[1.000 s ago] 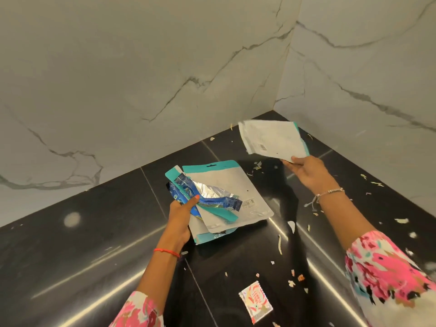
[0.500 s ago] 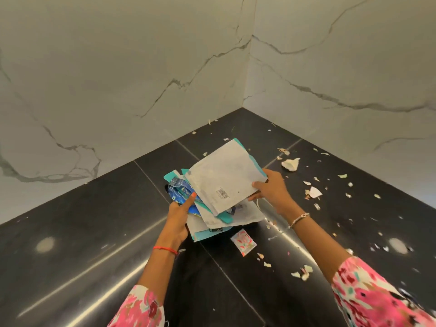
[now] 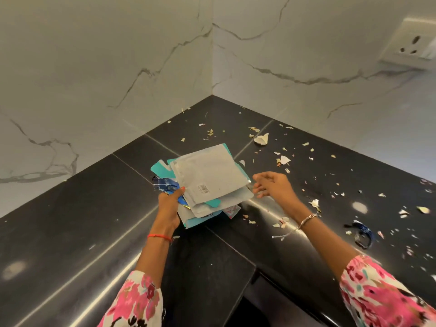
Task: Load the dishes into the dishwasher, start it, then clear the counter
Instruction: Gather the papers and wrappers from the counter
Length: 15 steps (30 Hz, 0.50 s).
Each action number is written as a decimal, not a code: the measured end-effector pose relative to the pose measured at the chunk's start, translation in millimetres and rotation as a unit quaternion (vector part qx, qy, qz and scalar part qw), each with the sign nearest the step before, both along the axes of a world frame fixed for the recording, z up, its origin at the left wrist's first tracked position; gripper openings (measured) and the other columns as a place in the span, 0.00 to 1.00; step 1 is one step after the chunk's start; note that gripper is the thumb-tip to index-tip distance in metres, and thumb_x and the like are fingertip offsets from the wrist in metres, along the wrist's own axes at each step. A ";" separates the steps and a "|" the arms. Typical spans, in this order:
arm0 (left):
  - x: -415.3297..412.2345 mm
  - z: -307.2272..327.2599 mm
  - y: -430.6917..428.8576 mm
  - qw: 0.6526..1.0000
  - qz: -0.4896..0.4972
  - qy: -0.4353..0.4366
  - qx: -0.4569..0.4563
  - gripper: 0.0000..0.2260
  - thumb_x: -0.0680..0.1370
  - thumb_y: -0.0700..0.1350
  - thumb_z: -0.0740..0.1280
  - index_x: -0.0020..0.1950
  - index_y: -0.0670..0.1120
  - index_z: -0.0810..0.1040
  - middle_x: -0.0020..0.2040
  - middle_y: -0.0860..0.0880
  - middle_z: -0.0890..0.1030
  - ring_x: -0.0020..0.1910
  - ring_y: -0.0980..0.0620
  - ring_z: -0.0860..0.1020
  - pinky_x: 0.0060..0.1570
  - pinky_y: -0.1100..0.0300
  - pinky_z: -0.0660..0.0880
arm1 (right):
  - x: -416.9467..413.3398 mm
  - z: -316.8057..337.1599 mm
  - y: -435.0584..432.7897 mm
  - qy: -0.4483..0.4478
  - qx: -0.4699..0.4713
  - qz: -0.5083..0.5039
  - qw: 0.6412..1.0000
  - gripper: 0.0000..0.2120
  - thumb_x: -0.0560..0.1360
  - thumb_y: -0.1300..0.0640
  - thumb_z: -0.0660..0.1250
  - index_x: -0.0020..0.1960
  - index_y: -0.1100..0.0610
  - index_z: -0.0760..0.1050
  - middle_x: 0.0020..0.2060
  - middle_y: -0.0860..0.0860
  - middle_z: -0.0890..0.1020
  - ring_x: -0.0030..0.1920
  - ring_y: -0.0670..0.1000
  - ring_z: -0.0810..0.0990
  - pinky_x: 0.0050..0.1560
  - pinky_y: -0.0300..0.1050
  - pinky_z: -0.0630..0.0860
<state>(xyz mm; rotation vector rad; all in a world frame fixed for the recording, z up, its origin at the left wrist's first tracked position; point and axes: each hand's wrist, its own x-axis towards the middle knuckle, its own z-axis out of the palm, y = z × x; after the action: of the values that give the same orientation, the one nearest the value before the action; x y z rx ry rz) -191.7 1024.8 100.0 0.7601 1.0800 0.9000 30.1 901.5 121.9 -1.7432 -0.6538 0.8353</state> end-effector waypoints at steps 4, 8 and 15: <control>-0.4 13.5 2.9 0.999 0.050 -0.015 0.009 0.11 0.78 0.31 0.61 0.59 0.36 0.74 0.64 0.35 0.75 0.40 0.50 0.77 0.56 0.46 0.75 | 30.1 -3.9 -19.4 -0.078 -0.036 0.005 0.996 0.06 0.76 0.57 0.67 0.49 0.60 0.78 0.40 0.55 0.81 0.36 0.50 0.79 0.33 0.40 0.77; 0.2 21.1 4.6 0.997 0.068 -0.018 0.014 0.10 0.78 0.32 0.61 0.58 0.38 0.74 0.63 0.37 0.75 0.42 0.49 0.78 0.56 0.47 0.74 | 48.2 -10.9 -20.8 -0.147 -0.074 0.012 0.986 0.03 0.75 0.58 0.68 0.46 0.57 0.78 0.44 0.56 0.81 0.40 0.51 0.78 0.36 0.42 0.78; 11.5 22.9 7.3 0.995 0.098 -0.003 -0.001 0.09 0.79 0.35 0.62 0.58 0.42 0.72 0.59 0.41 0.78 0.40 0.51 0.79 0.44 0.52 0.77 | 85.2 -14.8 7.5 -0.247 -0.120 0.053 0.960 0.10 0.74 0.60 0.68 0.53 0.64 0.78 0.52 0.59 0.80 0.53 0.53 0.77 0.53 0.42 0.71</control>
<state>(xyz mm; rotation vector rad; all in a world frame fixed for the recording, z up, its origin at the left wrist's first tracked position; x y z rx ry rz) -180.2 1032.1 122.9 0.6562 1.1656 1.0664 115.3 909.0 107.1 -2.1816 -1.0157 0.5646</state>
